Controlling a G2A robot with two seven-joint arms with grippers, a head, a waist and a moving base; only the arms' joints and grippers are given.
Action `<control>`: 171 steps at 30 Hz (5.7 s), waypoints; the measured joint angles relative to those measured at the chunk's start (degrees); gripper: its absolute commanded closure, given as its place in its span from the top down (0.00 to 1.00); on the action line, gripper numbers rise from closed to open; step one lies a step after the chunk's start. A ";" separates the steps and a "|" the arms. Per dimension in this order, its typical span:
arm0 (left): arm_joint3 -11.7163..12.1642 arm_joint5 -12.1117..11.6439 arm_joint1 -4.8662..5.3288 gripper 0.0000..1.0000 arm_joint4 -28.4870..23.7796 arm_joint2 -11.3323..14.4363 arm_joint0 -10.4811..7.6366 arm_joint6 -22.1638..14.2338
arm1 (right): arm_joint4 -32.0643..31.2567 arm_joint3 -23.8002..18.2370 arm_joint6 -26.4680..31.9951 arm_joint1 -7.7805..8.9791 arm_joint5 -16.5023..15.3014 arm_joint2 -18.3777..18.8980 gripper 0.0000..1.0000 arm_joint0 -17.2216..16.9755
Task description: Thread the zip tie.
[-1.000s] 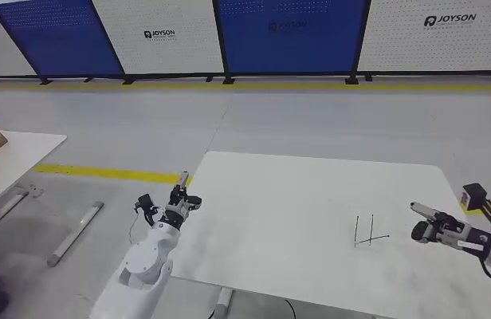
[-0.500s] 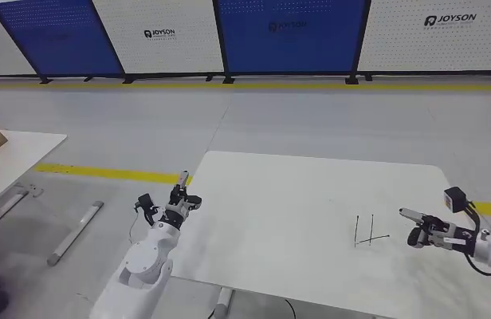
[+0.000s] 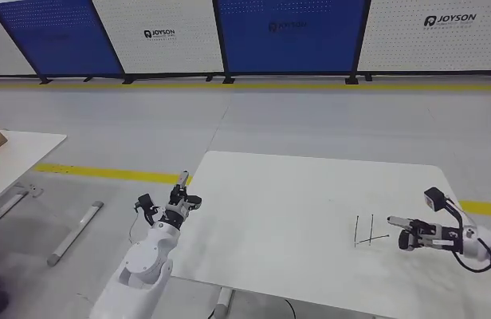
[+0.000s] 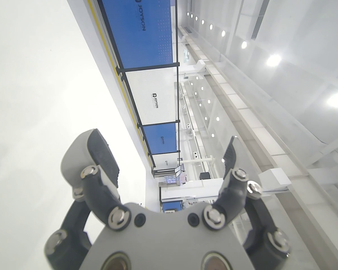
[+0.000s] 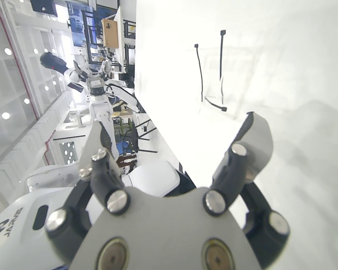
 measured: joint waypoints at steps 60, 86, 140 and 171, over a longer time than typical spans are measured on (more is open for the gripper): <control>0.00 0.00 0.00 1.00 0.00 0.00 0.00 0.00 | 0.88 5.22 -7.76 0.38 0.15 -6.01 0.37 1.40; 0.00 0.00 0.00 1.00 0.00 0.00 0.00 0.00 | 0.82 9.50 -7.74 -0.53 -0.14 -8.43 0.00 3.58; 0.00 0.00 0.00 1.00 0.00 0.00 0.00 0.00 | 23.67 -11.20 -12.93 0.52 -3.40 -0.61 0.00 -8.20; -7.31 5.83 -1.21 1.00 7.93 13.64 -6.76 -4.80 | 23.70 -11.19 -12.89 0.53 -3.43 -0.59 0.00 -8.20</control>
